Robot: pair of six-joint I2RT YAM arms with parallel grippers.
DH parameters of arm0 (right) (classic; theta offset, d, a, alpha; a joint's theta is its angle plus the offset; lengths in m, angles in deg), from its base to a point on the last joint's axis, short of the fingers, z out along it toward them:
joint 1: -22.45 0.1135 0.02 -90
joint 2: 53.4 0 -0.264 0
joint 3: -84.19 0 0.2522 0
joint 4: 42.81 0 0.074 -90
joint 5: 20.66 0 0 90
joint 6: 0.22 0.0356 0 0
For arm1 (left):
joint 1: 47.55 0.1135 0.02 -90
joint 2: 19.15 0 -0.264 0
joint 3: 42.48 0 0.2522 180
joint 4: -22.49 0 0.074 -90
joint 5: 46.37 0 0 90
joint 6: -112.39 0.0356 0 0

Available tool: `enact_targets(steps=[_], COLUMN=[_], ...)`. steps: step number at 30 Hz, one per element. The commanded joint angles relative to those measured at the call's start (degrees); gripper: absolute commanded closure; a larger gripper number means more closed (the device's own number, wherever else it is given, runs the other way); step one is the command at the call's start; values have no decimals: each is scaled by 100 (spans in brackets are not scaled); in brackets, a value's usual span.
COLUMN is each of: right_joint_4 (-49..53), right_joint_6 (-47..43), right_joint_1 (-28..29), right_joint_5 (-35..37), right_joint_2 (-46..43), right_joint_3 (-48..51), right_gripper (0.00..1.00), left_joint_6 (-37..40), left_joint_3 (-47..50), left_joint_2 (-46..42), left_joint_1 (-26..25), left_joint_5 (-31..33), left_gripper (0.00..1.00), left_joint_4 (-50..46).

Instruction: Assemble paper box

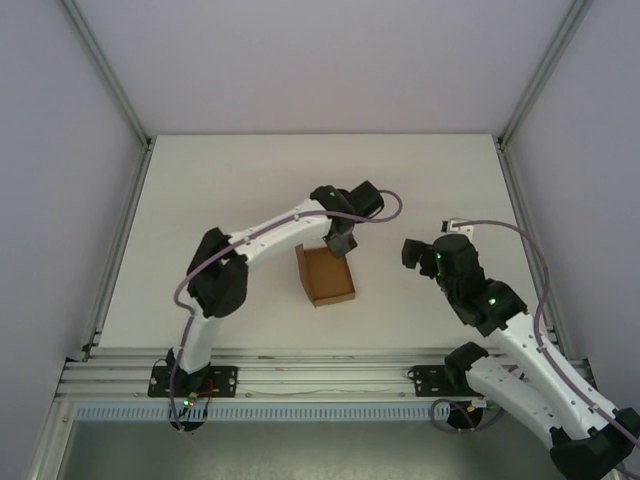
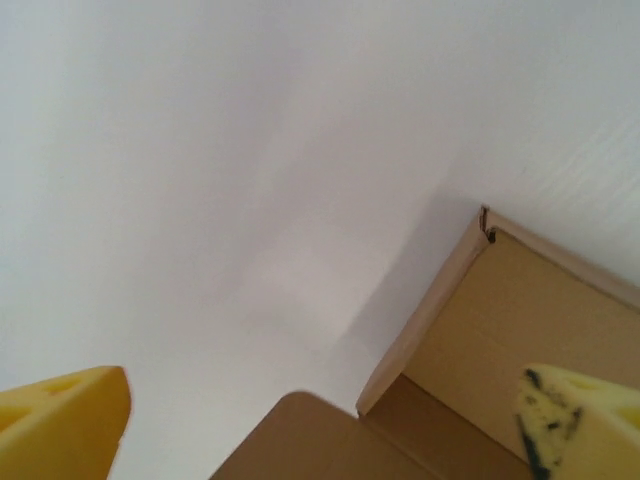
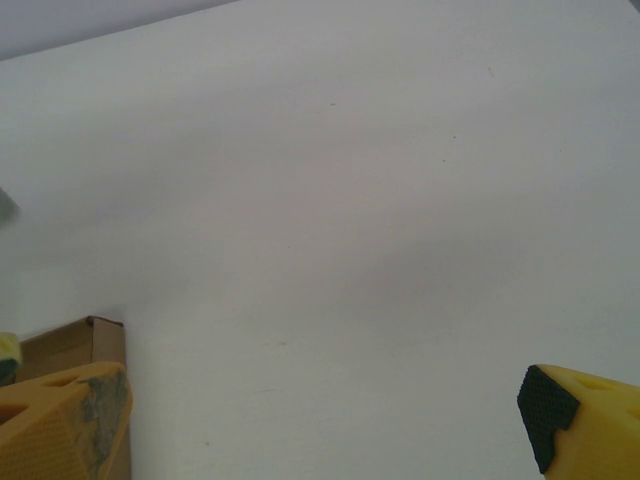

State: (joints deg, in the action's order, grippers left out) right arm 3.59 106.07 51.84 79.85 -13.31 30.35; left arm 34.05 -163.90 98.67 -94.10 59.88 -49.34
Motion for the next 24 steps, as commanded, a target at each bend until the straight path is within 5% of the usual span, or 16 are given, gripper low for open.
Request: enact_targets(steps=[1,7,13,18,24], right_joint_4=[58,-449,-286,845,1852], right_joint_6=[-381,-2222,-4548,-6228,-6846], right_joint_1=[-47,-45,52,277,456], right_joint_5=[-297,-2220,-4150,-4630,-4516], right_joint_2=[8,1021,3391,5456,7389], right_joint_3=[-182,-553,-1803,-3466,-5155], right_gripper=[0,0,5,13,23], left_joint_6=[-76,-1622,-3169,-3642,-3918], left_joint_3=[-258,328,3111,4938,5738], left_joint_2=[-506,-1851,-3749,-5294,-6272], left_joint_1=[137,1196,2493,2937,2973], left_joint_5=[-140,-1079,-1439,-1268,-996], left_gripper=[0,0,0,0,0], left_joint_4=[149,906,2184,2420,1920])
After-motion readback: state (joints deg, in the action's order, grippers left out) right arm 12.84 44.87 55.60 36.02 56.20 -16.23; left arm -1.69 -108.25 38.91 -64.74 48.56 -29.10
